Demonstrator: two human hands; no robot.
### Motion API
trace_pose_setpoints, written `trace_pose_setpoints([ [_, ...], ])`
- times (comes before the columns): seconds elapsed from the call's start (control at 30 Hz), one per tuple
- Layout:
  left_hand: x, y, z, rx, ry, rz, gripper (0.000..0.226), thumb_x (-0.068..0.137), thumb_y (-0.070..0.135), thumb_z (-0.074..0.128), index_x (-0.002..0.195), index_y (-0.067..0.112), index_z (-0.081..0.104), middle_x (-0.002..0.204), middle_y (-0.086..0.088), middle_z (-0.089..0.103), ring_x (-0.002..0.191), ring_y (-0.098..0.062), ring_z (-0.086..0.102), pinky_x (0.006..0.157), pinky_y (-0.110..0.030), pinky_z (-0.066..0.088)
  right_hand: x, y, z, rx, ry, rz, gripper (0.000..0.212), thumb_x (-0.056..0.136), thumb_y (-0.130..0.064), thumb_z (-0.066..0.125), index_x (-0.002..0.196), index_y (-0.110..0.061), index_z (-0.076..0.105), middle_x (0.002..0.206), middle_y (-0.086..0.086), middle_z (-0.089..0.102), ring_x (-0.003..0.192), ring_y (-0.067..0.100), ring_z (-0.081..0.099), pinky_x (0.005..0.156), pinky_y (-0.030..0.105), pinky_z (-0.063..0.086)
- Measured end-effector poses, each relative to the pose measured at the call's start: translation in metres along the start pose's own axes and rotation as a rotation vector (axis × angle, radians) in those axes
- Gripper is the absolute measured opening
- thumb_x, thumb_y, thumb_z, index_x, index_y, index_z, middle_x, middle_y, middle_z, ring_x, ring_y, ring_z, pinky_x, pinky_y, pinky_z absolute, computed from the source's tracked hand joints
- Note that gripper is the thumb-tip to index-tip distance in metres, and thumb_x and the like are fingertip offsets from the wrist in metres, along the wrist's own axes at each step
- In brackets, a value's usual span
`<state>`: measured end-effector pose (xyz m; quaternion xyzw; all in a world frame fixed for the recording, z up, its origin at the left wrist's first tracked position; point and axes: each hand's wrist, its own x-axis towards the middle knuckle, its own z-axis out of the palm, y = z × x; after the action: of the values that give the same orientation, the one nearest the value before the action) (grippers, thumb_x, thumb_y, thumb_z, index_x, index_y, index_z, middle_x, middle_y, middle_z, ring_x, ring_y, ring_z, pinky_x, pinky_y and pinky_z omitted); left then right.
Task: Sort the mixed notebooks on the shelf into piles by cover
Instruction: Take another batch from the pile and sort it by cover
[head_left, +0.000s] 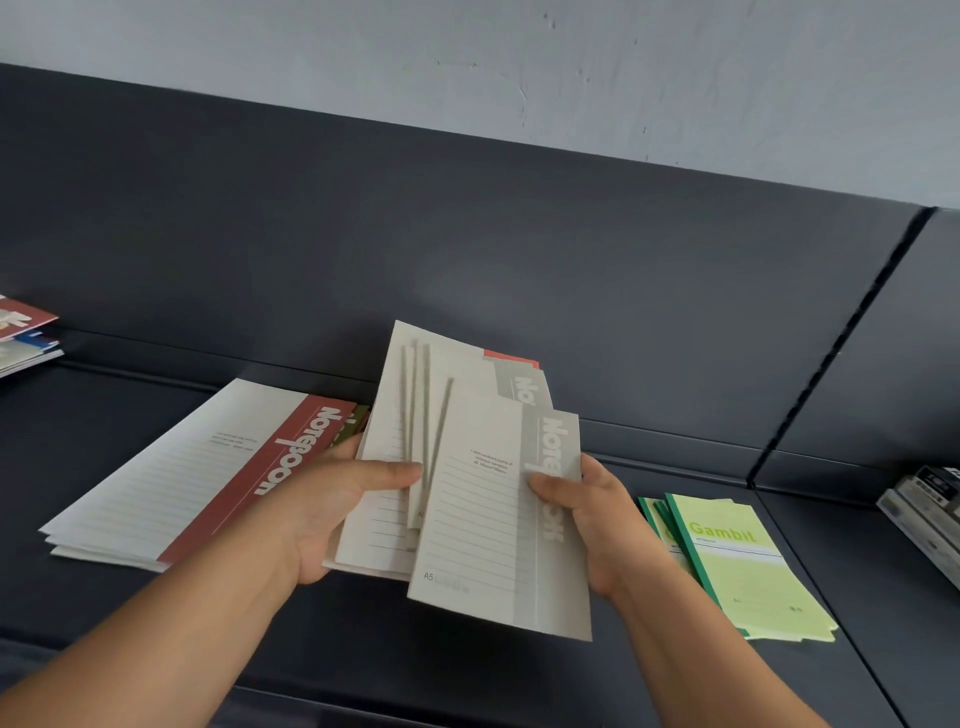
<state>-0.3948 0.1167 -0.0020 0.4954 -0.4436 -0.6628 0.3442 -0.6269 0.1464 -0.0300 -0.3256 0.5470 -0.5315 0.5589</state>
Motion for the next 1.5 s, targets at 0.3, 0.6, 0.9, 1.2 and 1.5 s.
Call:
trace_pose_setpoints([
  [0.3, -0.002, 0.009, -0.006, -0.059, 0.08, 0.058, 0.021, 0.094, 0.023, 0.06, 0.111, 0.025, 0.07, 0.102, -0.008, 0.076, 0.099, -0.035, 0.069, 0.083, -0.052, 0.053, 0.002, 0.002, -0.004, -0.025, 0.027, 0.046, 0.03, 0.088, 0.001, 0.065, 0.113, -0.015, 0.063, 0.099, 0.008, 0.077, 0.09, 0.033, 0.073, 0.078, 0.051, 0.059],
  [0.6, -0.017, 0.03, -0.033, 0.02, 0.213, 0.236, 0.018, 0.096, 0.017, 0.057, 0.107, 0.025, 0.069, 0.092, -0.002, 0.077, 0.086, -0.027, 0.073, 0.066, -0.039, 0.057, 0.009, 0.009, 0.002, -0.097, 0.058, 0.117, 0.025, 0.09, -0.006, 0.066, 0.113, -0.016, 0.064, 0.099, 0.009, 0.077, 0.092, 0.034, 0.073, 0.084, 0.057, 0.057],
  [0.9, -0.033, 0.035, -0.083, -0.131, 0.328, 0.301, 0.021, 0.097, 0.017, 0.055, 0.11, 0.025, 0.068, 0.104, -0.009, 0.074, 0.094, -0.033, 0.069, 0.072, -0.043, 0.055, 0.023, 0.024, 0.014, -0.457, 0.288, -0.044, 0.023, 0.084, -0.009, 0.064, 0.106, -0.014, 0.065, 0.097, 0.005, 0.072, 0.085, 0.024, 0.069, 0.067, 0.035, 0.057],
  [1.2, -0.022, 0.011, -0.067, -0.187, 0.195, 0.217, 0.024, 0.096, 0.016, 0.053, 0.116, 0.017, 0.067, 0.106, -0.015, 0.073, 0.089, -0.035, 0.072, 0.065, -0.044, 0.058, 0.024, 0.024, 0.031, -0.283, 0.128, 0.008, 0.034, 0.096, -0.051, 0.041, 0.12, -0.029, 0.052, 0.112, 0.004, 0.069, 0.1, 0.027, 0.069, 0.088, 0.055, 0.056],
  [1.5, -0.007, 0.0, -0.02, -0.132, 0.064, 0.109, 0.022, 0.093, 0.021, 0.059, 0.111, 0.025, 0.07, 0.104, -0.009, 0.075, 0.098, -0.034, 0.071, 0.081, -0.051, 0.055, 0.006, 0.008, 0.007, -0.178, 0.247, -0.099, 0.031, 0.102, -0.051, 0.035, 0.111, -0.025, 0.048, 0.111, -0.009, 0.054, 0.105, 0.012, 0.049, 0.091, 0.034, 0.036],
])
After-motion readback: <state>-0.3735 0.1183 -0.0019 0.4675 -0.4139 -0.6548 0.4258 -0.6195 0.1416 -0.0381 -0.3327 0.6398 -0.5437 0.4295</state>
